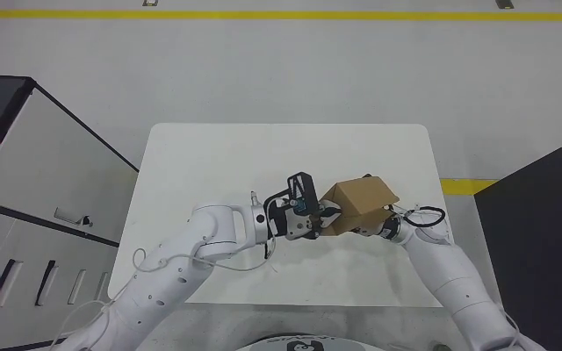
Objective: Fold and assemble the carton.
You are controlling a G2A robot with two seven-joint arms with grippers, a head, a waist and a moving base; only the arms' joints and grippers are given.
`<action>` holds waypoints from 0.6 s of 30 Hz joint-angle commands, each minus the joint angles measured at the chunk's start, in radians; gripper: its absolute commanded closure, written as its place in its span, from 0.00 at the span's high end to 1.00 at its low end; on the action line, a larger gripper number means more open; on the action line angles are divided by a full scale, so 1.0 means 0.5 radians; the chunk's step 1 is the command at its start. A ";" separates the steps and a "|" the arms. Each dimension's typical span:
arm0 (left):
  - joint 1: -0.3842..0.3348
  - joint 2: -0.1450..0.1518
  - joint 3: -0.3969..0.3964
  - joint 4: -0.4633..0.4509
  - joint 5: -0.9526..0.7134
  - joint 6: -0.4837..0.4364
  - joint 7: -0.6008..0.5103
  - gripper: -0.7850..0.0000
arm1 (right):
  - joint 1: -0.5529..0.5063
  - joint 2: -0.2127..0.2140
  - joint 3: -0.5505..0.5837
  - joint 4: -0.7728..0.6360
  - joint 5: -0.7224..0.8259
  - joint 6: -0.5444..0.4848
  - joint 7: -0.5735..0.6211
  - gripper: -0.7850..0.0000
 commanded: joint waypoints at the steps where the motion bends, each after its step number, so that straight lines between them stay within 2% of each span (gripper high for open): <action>1: 0.000 0.001 -0.006 -0.004 0.005 0.002 0.002 0.00 | 0.000 0.000 0.004 0.005 0.005 -0.003 0.002 0.00; 18: 0.021 0.004 -0.014 -0.010 0.011 -0.007 0.000 0.00 | -0.004 0.000 -0.004 -0.006 -0.010 -0.003 -0.002 0.00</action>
